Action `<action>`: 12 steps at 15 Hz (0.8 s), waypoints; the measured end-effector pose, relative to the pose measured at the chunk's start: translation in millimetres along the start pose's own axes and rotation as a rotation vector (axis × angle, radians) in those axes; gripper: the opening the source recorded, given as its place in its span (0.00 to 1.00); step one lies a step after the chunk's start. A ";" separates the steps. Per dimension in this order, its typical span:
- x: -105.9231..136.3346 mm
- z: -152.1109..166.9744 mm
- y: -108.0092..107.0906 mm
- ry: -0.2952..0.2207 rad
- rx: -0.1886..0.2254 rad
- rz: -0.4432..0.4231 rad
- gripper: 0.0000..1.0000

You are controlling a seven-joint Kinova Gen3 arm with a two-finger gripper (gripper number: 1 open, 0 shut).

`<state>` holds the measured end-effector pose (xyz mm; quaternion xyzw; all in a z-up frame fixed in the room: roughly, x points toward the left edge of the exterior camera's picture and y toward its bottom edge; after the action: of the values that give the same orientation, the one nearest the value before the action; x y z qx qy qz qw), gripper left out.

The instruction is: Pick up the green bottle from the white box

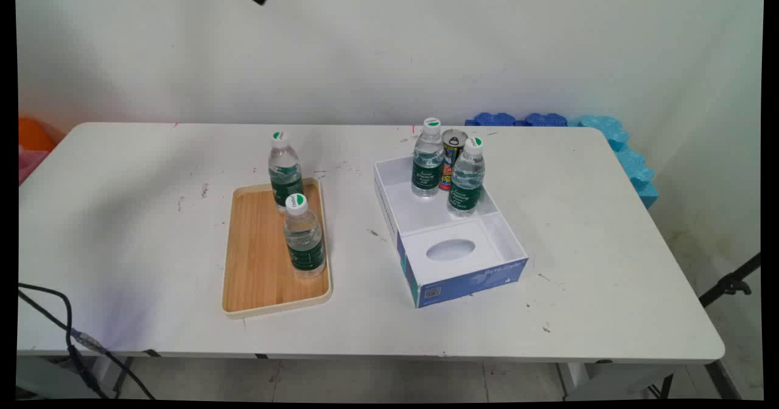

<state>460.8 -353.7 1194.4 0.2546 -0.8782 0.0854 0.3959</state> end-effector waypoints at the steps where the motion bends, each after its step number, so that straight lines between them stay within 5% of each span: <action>1: -0.3 7.3 -3.4 0.001 0.010 -0.005 1.00; 6: -6.7 52.6 -19.5 -0.010 0.047 -0.029 1.00; 12: -23.8 163.3 -41.6 -0.066 0.081 -0.070 1.00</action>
<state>389.0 -437.7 1064.9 0.3034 -0.8772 0.0984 0.3590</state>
